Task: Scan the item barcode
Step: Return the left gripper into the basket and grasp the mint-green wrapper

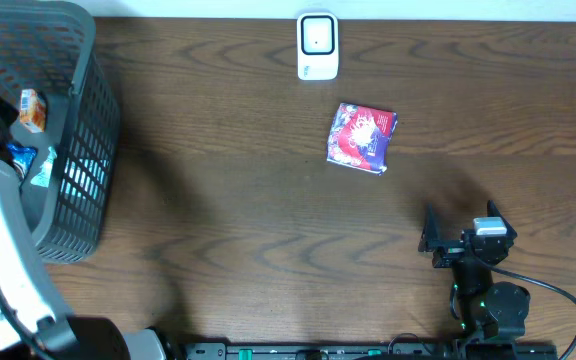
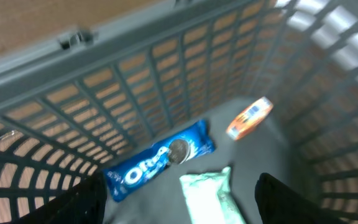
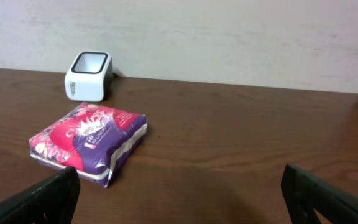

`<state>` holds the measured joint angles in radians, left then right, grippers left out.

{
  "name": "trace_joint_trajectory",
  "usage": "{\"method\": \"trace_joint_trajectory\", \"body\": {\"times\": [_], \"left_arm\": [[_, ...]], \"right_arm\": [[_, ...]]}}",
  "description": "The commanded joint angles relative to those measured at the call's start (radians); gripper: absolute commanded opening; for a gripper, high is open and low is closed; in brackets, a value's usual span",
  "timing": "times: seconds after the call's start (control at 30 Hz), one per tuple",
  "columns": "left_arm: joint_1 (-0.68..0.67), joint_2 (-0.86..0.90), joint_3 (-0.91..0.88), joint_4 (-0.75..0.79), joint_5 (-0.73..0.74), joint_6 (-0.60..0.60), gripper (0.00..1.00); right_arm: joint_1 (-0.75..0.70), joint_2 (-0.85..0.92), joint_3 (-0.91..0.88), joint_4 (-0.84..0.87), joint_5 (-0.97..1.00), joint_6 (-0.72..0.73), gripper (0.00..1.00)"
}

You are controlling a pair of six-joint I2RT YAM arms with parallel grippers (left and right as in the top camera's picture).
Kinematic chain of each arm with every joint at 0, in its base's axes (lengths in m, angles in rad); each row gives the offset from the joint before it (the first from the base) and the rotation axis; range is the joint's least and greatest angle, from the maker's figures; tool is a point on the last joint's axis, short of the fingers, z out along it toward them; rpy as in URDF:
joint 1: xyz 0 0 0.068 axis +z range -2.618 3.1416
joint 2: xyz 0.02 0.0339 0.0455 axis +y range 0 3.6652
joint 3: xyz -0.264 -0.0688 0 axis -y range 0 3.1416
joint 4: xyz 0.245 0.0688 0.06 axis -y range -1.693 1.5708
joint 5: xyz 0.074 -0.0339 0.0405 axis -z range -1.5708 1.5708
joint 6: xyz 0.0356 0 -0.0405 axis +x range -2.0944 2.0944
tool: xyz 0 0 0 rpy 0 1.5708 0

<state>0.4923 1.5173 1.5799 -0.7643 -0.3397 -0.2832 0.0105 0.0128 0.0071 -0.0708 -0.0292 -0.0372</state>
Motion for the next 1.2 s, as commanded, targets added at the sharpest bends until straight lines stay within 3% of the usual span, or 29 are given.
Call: {"method": "trace_joint_trajectory", "body": {"times": [0.0,0.13,0.2,0.3,0.6,0.83,1.0,1.07,1.17], "left_arm": [[0.054,0.094,0.005,-0.034,0.121,0.013,0.76],[0.062,0.202,0.005,-0.066,0.25,0.002,0.76],[0.051,0.266,0.004,-0.084,0.254,-0.062,0.75],[0.027,0.348,0.002,-0.084,0.249,-0.108,0.69],[-0.032,0.518,0.001,-0.063,0.229,-0.142,0.69],[-0.037,0.599,-0.002,-0.065,0.114,-0.148,0.67],[-0.038,0.605,-0.005,-0.072,0.114,-0.148,0.38],[-0.038,0.605,-0.005,-0.074,0.114,-0.148,0.08],[-0.037,0.581,0.011,-0.101,0.116,-0.148,0.07]], "right_arm": [[0.003,-0.004,-0.002,-0.004,0.001,-0.002,0.99],[0.003,-0.004,-0.002,-0.004,0.001,-0.002,0.99],[0.002,-0.004,-0.002,-0.004,0.001,-0.002,0.99],[0.002,-0.004,-0.002,-0.004,0.001,-0.002,0.99],[0.003,-0.004,-0.002,-0.004,0.001,-0.002,0.99],[0.003,-0.004,-0.002,-0.004,0.001,-0.002,0.99],[0.003,-0.004,-0.002,-0.004,0.001,-0.002,0.99],[0.002,-0.004,-0.002,-0.004,0.001,-0.002,0.99],[0.002,-0.004,-0.002,-0.004,0.001,-0.002,0.99]]}}
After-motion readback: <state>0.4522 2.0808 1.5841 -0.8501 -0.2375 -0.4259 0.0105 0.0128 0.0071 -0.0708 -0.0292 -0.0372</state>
